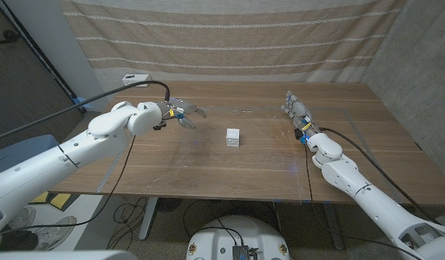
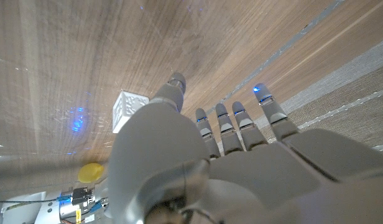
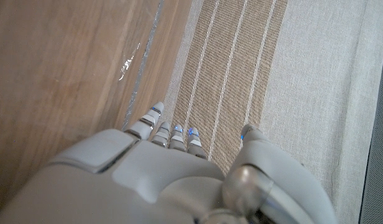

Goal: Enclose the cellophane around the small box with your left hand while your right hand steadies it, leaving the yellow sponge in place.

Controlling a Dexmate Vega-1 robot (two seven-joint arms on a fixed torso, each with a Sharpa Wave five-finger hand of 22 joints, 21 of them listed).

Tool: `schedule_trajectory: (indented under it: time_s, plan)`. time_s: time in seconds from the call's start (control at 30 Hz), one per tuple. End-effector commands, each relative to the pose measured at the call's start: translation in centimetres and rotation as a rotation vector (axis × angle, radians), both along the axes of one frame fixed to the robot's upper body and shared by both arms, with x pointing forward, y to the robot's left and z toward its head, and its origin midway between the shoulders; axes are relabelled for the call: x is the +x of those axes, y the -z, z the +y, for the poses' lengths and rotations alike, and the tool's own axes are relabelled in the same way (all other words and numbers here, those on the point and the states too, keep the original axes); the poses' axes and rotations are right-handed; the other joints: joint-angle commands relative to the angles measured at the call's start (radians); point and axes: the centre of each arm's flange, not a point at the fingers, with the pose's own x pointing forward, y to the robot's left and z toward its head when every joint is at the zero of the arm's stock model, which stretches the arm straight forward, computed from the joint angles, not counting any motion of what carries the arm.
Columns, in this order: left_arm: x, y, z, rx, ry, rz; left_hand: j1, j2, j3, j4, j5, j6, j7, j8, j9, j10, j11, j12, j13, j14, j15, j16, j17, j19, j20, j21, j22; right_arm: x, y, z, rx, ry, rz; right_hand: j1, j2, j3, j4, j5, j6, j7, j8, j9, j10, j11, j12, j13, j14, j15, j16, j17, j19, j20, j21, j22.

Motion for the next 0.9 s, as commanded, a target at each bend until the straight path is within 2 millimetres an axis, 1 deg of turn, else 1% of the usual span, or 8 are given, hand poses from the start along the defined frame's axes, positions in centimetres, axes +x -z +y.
schedule_trajectory:
  time_s: [0.03, 0.17, 0.27, 0.4, 0.73, 0.8, 0.83, 0.9]
  plan:
    - [-1.1, 1.1, 1.1, 0.143, -0.05, 0.043, 0.026, -0.004, 0.007, 0.0, 0.008, 0.005, -0.01, 0.002, 0.004, -0.013, -0.003, -0.002, -0.001, -0.014, 0.002, -0.001, -0.002, -0.013, -0.001, -0.009, 0.001, 0.4, -0.1, 1.1, -0.016, -0.015, 0.011, 0.006, 0.006, 0.004, 0.002, -0.005, 0.008, -0.004, 0.003, 0.004, 0.005, 0.003, 0.004, 0.004, 0.002, 0.001, 0.004, 0.002, 0.009, 0.0, 0.004, 0.006]
    - [-1.3, 1.1, 1.8, 0.169, -0.051, 0.071, 0.027, -0.012, 0.0, 0.005, 0.005, 0.011, -0.011, 0.003, 0.004, -0.015, -0.002, 0.0, -0.001, -0.021, 0.003, -0.001, -0.003, -0.016, -0.002, -0.013, 0.001, 0.4, -0.1, 1.5, -0.018, -0.012, 0.01, 0.006, 0.007, 0.005, 0.002, -0.006, 0.008, -0.005, 0.003, 0.004, 0.005, 0.003, 0.004, 0.004, 0.002, 0.0, 0.004, 0.003, 0.01, -0.001, 0.004, 0.006]
    - [-1.5, 1.0, 2.4, 0.179, -0.054, 0.113, 0.031, -0.018, -0.006, 0.009, 0.003, 0.029, -0.033, 0.008, 0.005, -0.02, 0.0, -0.001, -0.004, -0.032, 0.004, -0.002, -0.003, -0.019, -0.002, -0.019, 0.001, 0.4, 0.0, 1.8, -0.015, -0.007, 0.012, 0.006, 0.008, 0.007, 0.002, -0.007, 0.008, -0.005, 0.003, 0.004, 0.006, 0.002, 0.004, 0.004, 0.002, 0.001, 0.004, 0.003, 0.01, -0.002, 0.004, 0.006]
    - [-1.7, 1.3, 2.8, 0.242, -0.072, 0.127, 0.039, -0.019, -0.009, 0.011, 0.001, 0.022, -0.036, 0.003, 0.006, -0.032, 0.002, -0.003, -0.006, -0.052, 0.008, -0.005, -0.004, -0.027, 0.0, -0.027, 0.002, 0.4, 0.1, 2.2, -0.011, -0.004, 0.015, 0.007, 0.01, 0.009, 0.002, -0.008, 0.009, -0.005, 0.003, 0.004, 0.007, 0.001, 0.005, 0.004, 0.002, 0.0, 0.004, 0.003, 0.011, -0.003, 0.004, 0.006]
    - [-2.2, 2.5, 3.8, 0.394, -0.131, 0.04, 0.074, -0.032, -0.022, 0.013, -0.008, -0.018, -0.066, -0.013, 0.009, -0.104, 0.001, -0.018, -0.016, -0.126, 0.012, -0.014, -0.007, -0.058, -0.004, -0.058, 0.002, 0.5, 0.3, 3.4, 0.004, 0.008, 0.021, 0.005, 0.016, 0.014, 0.006, -0.011, 0.016, -0.002, 0.005, 0.004, 0.014, 0.001, 0.007, 0.004, 0.01, -0.002, 0.008, 0.005, 0.016, -0.005, 0.006, 0.006]
    - [-2.4, 2.7, 3.9, 0.431, -0.143, 0.015, 0.081, -0.036, -0.028, 0.015, -0.013, -0.029, -0.071, -0.015, 0.011, -0.127, 0.0, -0.02, -0.019, -0.142, 0.012, -0.012, -0.008, -0.065, -0.005, -0.068, 0.002, 0.5, 0.3, 3.6, 0.009, 0.01, 0.021, 0.005, 0.017, 0.015, 0.007, -0.011, 0.017, -0.002, 0.005, 0.004, 0.015, 0.0, 0.007, 0.004, 0.01, -0.002, 0.008, 0.005, 0.017, -0.006, 0.006, 0.006]
    - [-2.4, 2.8, 4.0, 0.439, -0.147, 0.009, 0.085, -0.039, -0.033, 0.017, -0.017, -0.039, -0.075, -0.016, 0.012, -0.138, -0.006, -0.019, -0.021, -0.156, 0.013, -0.012, -0.009, -0.067, -0.007, -0.073, 0.002, 0.6, 0.3, 3.7, 0.013, 0.012, 0.021, 0.005, 0.018, 0.015, 0.007, -0.012, 0.018, -0.002, 0.005, 0.004, 0.016, 0.0, 0.007, 0.004, 0.01, -0.002, 0.008, 0.006, 0.017, -0.006, 0.006, 0.006]
    - [-2.4, 3.1, 4.2, 0.454, -0.149, -0.005, 0.085, -0.047, -0.041, 0.018, -0.022, -0.046, -0.078, -0.017, 0.013, -0.15, -0.003, -0.02, -0.023, -0.167, 0.016, -0.012, -0.009, -0.072, -0.006, -0.08, 0.001, 0.6, 0.4, 3.8, 0.015, 0.013, 0.019, 0.004, 0.018, 0.016, 0.009, -0.012, 0.018, -0.001, 0.005, 0.004, 0.018, -0.001, 0.008, 0.004, 0.011, -0.002, 0.008, 0.006, 0.019, -0.006, 0.007, 0.006]
